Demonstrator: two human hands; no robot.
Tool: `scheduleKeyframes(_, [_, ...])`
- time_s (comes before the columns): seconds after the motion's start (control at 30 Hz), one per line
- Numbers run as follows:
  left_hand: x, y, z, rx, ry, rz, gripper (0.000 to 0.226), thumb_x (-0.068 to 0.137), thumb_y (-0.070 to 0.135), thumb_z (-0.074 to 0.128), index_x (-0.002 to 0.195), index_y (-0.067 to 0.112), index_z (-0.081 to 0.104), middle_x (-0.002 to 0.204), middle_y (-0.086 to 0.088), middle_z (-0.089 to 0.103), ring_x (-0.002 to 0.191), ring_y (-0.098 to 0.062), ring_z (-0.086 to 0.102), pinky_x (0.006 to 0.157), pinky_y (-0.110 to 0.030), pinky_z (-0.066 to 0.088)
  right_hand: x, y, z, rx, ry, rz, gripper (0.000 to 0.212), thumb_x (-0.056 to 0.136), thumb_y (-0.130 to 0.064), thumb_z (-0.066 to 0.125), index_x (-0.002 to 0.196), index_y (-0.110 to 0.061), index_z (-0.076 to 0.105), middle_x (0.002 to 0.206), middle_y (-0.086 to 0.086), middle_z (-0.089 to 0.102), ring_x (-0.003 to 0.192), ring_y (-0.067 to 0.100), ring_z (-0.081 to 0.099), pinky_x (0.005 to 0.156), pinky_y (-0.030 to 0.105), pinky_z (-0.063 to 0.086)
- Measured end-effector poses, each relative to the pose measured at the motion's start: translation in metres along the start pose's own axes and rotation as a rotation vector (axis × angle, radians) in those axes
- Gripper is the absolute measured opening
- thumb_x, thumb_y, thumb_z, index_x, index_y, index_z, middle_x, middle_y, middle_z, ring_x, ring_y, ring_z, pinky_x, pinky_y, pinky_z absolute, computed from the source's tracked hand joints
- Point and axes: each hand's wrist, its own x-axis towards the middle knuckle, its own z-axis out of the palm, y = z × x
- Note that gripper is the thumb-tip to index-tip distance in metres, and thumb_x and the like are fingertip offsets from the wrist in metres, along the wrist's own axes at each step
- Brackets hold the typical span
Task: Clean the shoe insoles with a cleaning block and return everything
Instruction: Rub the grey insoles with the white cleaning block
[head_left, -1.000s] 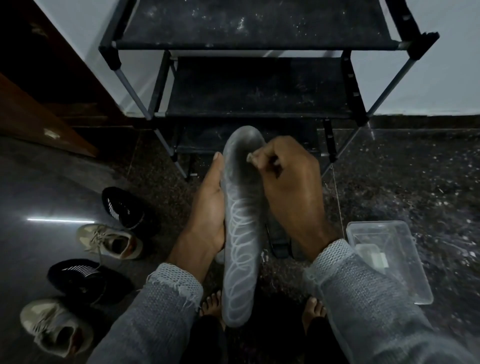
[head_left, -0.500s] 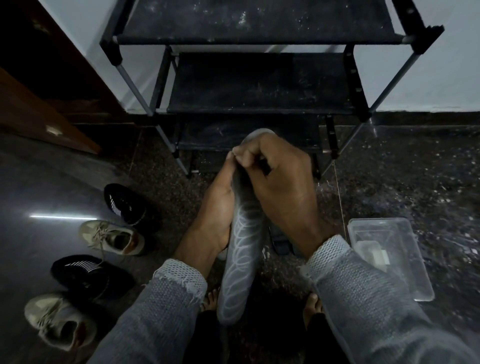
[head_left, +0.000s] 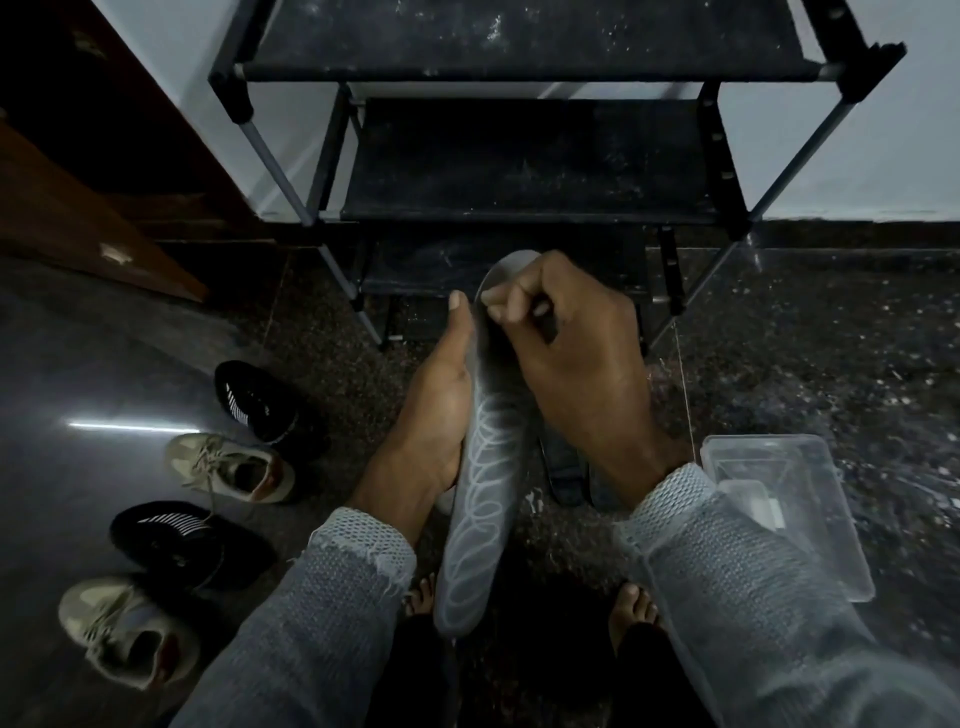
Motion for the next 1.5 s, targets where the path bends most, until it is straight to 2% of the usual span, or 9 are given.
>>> scheduleKeyframes(0.2, [0.002, -0.003, 0.001, 0.009, 0.021, -0.010, 0.057, 0.101, 0.052, 0.027, 0.102, 0.015, 0.069, 0.087, -0.003, 0.072, 0.083, -0.014, 0.067, 0.076, -0.026, 0.054, 0.006, 0.006, -0.008, 0.025, 0.118, 0.075, 0.021, 0.087, 0.001, 0.065, 0.076, -0.013, 0.054, 0.081, -0.002, 0.066, 0.081, 0.007, 0.065, 0.073, 0.020, 0.053])
scheduleKeyframes(0.33, [0.000, -0.004, 0.005, 0.042, -0.002, -0.029, 0.061, 0.101, 0.051, 0.026, 0.090, 0.021, 0.078, 0.091, -0.003, 0.074, 0.085, -0.013, 0.070, 0.078, -0.024, 0.057, 0.006, 0.008, -0.010, -0.011, 0.136, 0.076, 0.020, 0.087, 0.002, 0.063, 0.077, -0.013, 0.055, 0.082, -0.003, 0.066, 0.082, 0.007, 0.064, 0.073, 0.020, 0.052])
scheduleKeyframes(0.43, [-0.001, -0.003, 0.004, 0.042, 0.015, -0.013, 0.060, 0.102, 0.051, 0.023, 0.102, 0.015, 0.070, 0.090, -0.005, 0.074, 0.085, -0.014, 0.070, 0.073, -0.023, 0.057, 0.002, 0.002, -0.007, 0.014, 0.042, 0.054, 0.020, 0.086, 0.003, 0.063, 0.076, -0.011, 0.055, 0.081, -0.002, 0.067, 0.081, 0.008, 0.065, 0.073, 0.023, 0.053])
scheduleKeyframes(0.67, [0.004, 0.010, -0.011, -0.101, 0.103, 0.033, 0.075, 0.098, 0.063, 0.022, 0.134, 0.004, 0.053, 0.128, -0.019, 0.062, 0.120, -0.028, 0.060, 0.094, -0.037, 0.050, -0.009, -0.009, 0.005, 0.022, -0.308, 0.002, 0.021, 0.082, 0.009, 0.060, 0.073, -0.009, 0.056, 0.078, 0.002, 0.068, 0.076, 0.014, 0.067, 0.067, 0.039, 0.054])
scheduleKeyframes(0.9, [0.005, 0.009, -0.009, -0.084, 0.107, 0.030, 0.072, 0.099, 0.061, 0.019, 0.119, 0.006, 0.061, 0.117, -0.019, 0.064, 0.111, -0.028, 0.061, 0.089, -0.036, 0.054, -0.008, 0.002, 0.002, -0.058, -0.047, 0.120, 0.026, 0.085, 0.006, 0.061, 0.072, -0.015, 0.054, 0.078, -0.001, 0.064, 0.078, 0.012, 0.066, 0.070, 0.038, 0.056])
scheduleKeyframes(1.1, [0.006, 0.010, -0.016, -0.129, 0.114, 0.035, 0.074, 0.097, 0.064, 0.026, 0.128, 0.004, 0.057, 0.125, -0.017, 0.064, 0.119, -0.029, 0.061, 0.103, -0.042, 0.045, -0.012, -0.015, 0.010, 0.119, -0.224, 0.111, 0.023, 0.084, 0.006, 0.065, 0.073, -0.012, 0.056, 0.079, 0.000, 0.070, 0.078, 0.008, 0.068, 0.074, 0.031, 0.057])
scheduleKeyframes(1.23, [0.007, 0.010, -0.017, -0.145, 0.150, 0.026, 0.073, 0.097, 0.063, 0.028, 0.130, 0.004, 0.055, 0.129, -0.019, 0.061, 0.119, -0.029, 0.060, 0.100, -0.042, 0.047, -0.003, -0.009, -0.005, 0.183, -0.442, 0.117, 0.027, 0.081, 0.006, 0.069, 0.071, -0.014, 0.054, 0.081, 0.000, 0.071, 0.080, 0.008, 0.069, 0.076, 0.032, 0.058])
scheduleKeyframes(1.4, [0.002, 0.012, -0.002, -0.119, 0.104, -0.016, 0.071, 0.097, 0.061, 0.021, 0.118, 0.002, 0.055, 0.120, -0.018, 0.058, 0.117, -0.027, 0.056, 0.093, -0.035, 0.049, -0.011, -0.007, 0.009, 0.079, -0.141, 0.095, 0.023, 0.083, 0.011, 0.062, 0.071, -0.008, 0.056, 0.077, 0.003, 0.066, 0.076, 0.008, 0.066, 0.072, 0.033, 0.057])
scheduleKeyframes(1.5, [0.002, 0.013, -0.004, -0.139, 0.138, -0.023, 0.072, 0.098, 0.060, 0.020, 0.127, 0.001, 0.052, 0.124, -0.017, 0.058, 0.125, -0.028, 0.053, 0.096, -0.035, 0.048, -0.014, -0.007, 0.014, 0.052, -0.104, 0.063, 0.024, 0.082, 0.013, 0.060, 0.070, -0.008, 0.055, 0.076, 0.002, 0.065, 0.076, 0.009, 0.065, 0.071, 0.034, 0.055])
